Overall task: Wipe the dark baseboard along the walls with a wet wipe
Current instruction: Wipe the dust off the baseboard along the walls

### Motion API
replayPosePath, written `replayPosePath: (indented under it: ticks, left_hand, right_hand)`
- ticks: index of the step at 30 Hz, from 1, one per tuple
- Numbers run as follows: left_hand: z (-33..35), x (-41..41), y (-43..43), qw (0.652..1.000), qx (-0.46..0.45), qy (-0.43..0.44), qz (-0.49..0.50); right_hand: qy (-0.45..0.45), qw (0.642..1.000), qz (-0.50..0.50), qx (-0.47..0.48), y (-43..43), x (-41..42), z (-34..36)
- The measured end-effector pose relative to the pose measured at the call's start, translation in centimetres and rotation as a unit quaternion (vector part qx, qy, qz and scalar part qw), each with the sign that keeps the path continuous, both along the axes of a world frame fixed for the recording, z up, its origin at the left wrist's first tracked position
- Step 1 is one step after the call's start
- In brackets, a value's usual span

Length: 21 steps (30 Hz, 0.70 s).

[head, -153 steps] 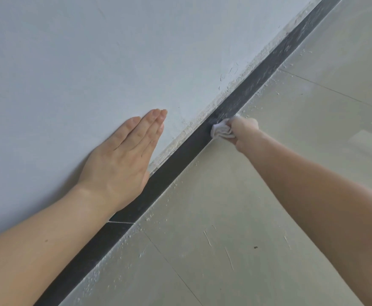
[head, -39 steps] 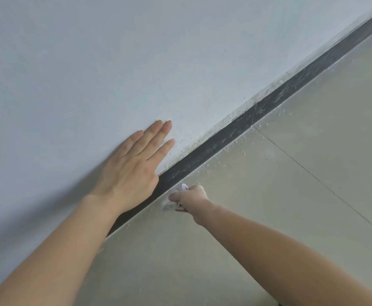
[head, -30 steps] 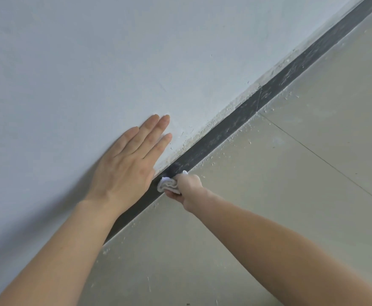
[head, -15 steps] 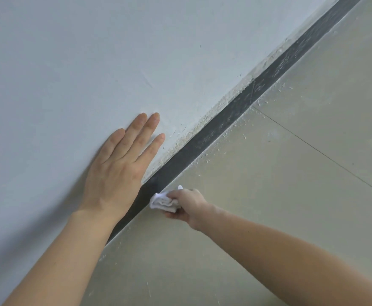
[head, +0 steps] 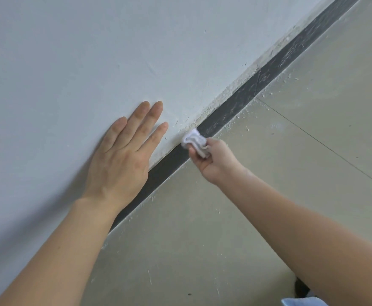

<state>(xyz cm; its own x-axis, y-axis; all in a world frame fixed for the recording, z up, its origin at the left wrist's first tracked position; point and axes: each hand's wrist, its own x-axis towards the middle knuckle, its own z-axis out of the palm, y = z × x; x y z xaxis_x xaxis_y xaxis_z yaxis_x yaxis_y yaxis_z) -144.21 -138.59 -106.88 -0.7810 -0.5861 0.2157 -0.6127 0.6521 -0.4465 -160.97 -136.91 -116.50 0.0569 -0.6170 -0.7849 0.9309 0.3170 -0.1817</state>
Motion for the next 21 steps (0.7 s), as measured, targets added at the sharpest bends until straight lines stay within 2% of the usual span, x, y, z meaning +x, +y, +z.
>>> replayPosePath:
  ticks: [2,3,5,8,11,15,21]
  left_hand:
    - [0.0,0.0,0.0,1.0,-0.001,-0.005,0.001]
    - [0.0,0.0,0.0,1.0,0.0,-0.009,0.002]
    - [0.0,0.0,0.0,1.0,-0.003,-0.019,0.005]
    - [-0.1,0.0,0.0,1.0,-0.009,-0.024,0.004]
    - [0.1,0.0,0.1,0.999,-0.015,-0.036,0.007]
    - [0.2,0.0,0.2,0.999,-0.011,-0.04,0.012]
    - [-0.3,-0.5,0.4,0.999,-0.008,-0.025,0.033]
  right_hand:
    - [0.008,0.999,-0.048,0.002,0.1,-1.6,-0.7]
    - [0.021,0.999,-0.041,0.013,0.3,-1.8,-1.2]
    - [0.046,0.998,0.033,0.031,1.1,-0.7,-1.9]
    - [0.064,0.976,0.204,0.032,2.7,3.8,-2.8]
    - [0.042,0.962,0.27,0.026,3.6,7.8,-3.3]
    - [0.056,0.975,0.213,0.015,1.6,7.4,-3.6]
    - [0.139,0.977,0.162,0.026,-1.4,-0.7,-3.0]
